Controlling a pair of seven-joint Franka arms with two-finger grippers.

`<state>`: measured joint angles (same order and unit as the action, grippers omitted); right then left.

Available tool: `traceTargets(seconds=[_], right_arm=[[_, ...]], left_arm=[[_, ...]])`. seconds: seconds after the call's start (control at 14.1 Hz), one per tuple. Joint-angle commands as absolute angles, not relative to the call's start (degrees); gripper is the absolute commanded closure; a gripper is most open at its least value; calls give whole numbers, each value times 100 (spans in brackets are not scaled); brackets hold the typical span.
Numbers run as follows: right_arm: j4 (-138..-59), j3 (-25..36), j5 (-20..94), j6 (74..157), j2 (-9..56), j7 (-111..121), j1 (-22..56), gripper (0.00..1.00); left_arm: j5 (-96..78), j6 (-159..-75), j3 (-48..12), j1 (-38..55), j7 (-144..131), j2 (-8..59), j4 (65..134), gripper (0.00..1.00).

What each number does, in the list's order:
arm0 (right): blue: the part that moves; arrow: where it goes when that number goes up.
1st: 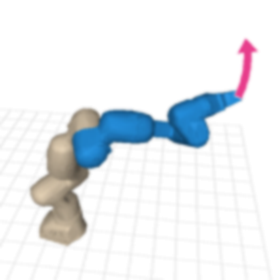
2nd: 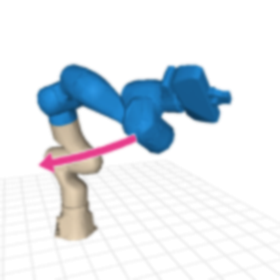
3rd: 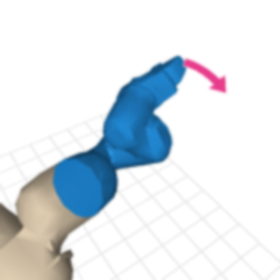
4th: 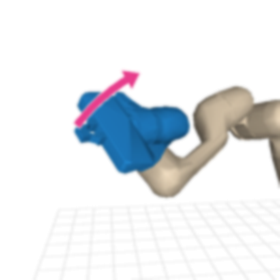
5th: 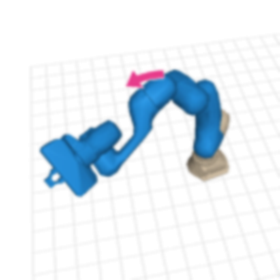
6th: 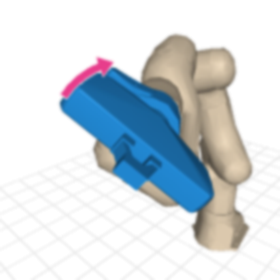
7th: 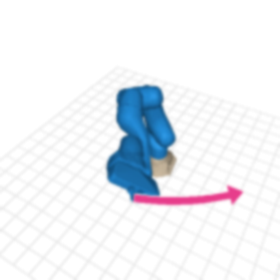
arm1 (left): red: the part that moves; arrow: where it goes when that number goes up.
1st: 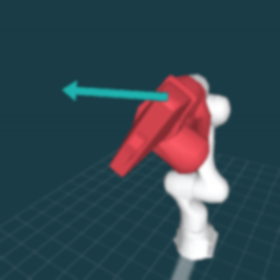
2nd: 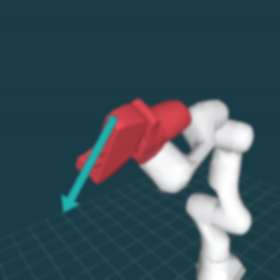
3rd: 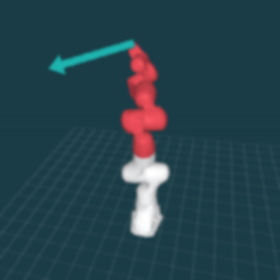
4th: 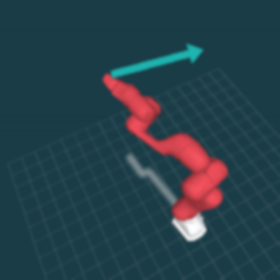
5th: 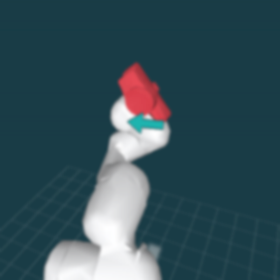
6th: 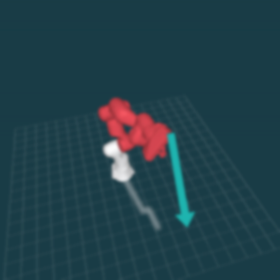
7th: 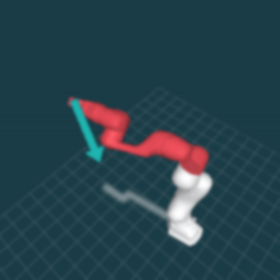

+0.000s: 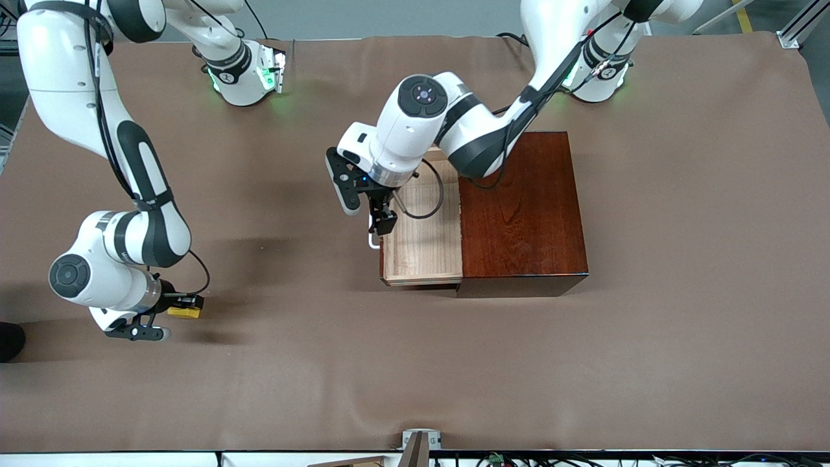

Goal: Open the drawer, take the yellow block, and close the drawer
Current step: 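Push the drawer shut with the left gripper while the right gripper sets the block down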

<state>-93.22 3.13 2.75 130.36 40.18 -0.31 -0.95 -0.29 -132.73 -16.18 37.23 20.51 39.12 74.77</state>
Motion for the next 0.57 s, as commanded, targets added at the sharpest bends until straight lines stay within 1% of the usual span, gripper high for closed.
traceTargets(seconds=[0.0, 0.14, 0.21, 0.42, 0.5], right_arm=[[-9325, 202, 176, 13034, 4077, -237, -202, 100], [-9316, 202, 185, 13052, 4166, -255, -202, 100], [-9316, 202, 193, 13052, 4218, -255, -202, 98], [-9290, 202, 228, 13078, 4333, -255, -202, 90], [-9290, 202, 229, 13078, 4350, -255, -202, 74]], left_arm=[[-167, -13386, -1582, 3841, 2565, 4174, 7260, 0], [-176, -13386, -1582, 3858, 2907, 4245, 7269, 0], [-176, -13386, -1582, 3867, 2996, 4306, 7260, 0], [-167, -13377, -1573, 3885, 3050, 4464, 7286, 0], [-167, -13368, -1573, 3876, 3093, 4491, 7286, 0]])
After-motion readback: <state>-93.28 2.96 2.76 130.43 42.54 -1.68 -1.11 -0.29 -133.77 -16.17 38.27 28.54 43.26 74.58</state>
